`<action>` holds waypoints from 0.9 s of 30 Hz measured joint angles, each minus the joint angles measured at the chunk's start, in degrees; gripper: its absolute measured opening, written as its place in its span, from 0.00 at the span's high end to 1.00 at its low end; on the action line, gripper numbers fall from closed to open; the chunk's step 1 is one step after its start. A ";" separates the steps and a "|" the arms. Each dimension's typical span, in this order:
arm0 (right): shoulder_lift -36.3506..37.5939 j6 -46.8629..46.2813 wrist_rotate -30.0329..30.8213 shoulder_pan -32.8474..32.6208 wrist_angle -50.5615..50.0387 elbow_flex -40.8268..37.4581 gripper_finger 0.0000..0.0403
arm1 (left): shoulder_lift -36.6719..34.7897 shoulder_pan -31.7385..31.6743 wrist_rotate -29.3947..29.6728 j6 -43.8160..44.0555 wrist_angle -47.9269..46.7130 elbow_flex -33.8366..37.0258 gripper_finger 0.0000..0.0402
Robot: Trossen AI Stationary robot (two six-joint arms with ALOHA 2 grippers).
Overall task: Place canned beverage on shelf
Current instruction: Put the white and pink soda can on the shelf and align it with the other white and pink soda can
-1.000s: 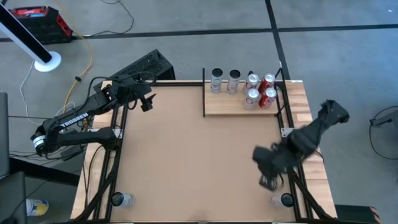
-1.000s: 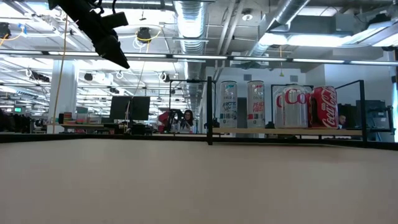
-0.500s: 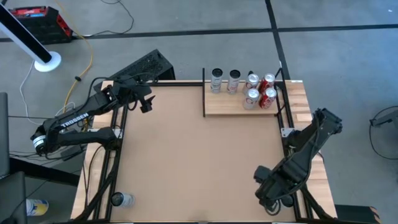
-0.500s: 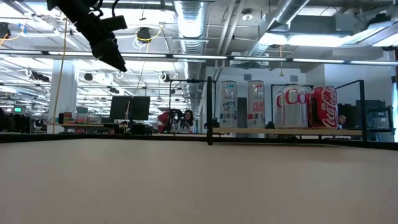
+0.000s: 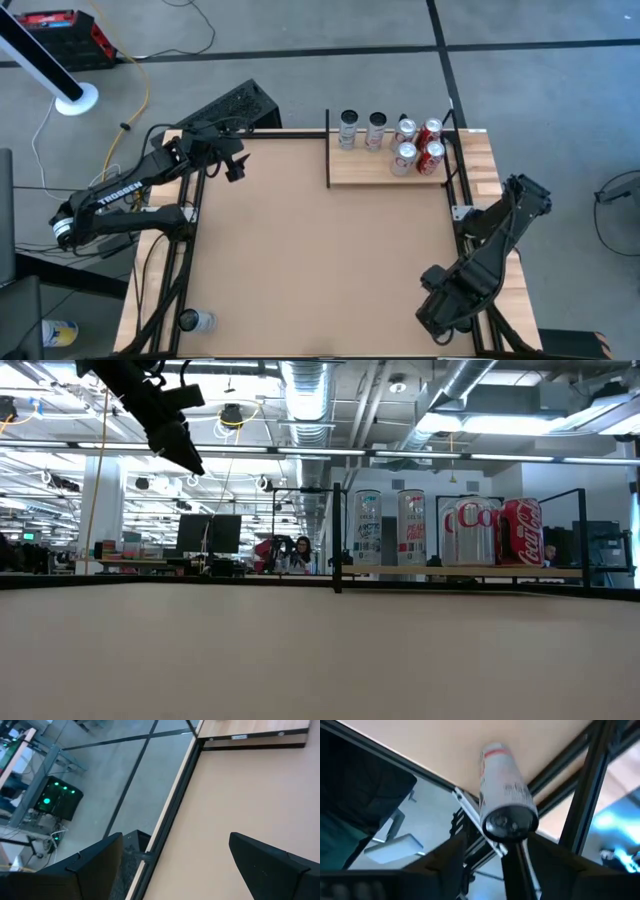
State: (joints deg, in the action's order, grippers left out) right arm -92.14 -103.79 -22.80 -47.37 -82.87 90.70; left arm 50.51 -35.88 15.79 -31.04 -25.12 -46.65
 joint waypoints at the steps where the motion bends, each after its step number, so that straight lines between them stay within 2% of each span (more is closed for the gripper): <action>1: 0.00 -1.04 -0.77 -0.31 0.22 0.00 0.36 | -0.01 0.00 -0.44 0.02 0.02 0.00 0.13; 6: 0.00 -2.83 -1.32 -2.17 -0.72 0.02 0.19 | -0.01 0.00 -1.03 0.06 0.15 0.00 0.13; 12: 0.02 -7.45 -0.83 -4.85 -0.05 -2.31 0.09 | -0.03 0.00 -0.93 0.12 0.15 0.00 0.13; 19: -0.02 -6.29 -0.80 -6.30 6.31 -6.72 0.05 | -0.03 0.00 -0.48 0.17 0.16 0.00 0.13; 27: -0.02 -5.18 0.12 -6.26 7.73 -8.57 0.05 | -0.03 0.00 -0.46 0.17 0.20 0.00 0.13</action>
State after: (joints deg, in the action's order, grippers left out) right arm -92.16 -108.97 -22.68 -53.63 -75.15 82.13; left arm 50.48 -35.88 15.33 -30.87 -24.93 -46.65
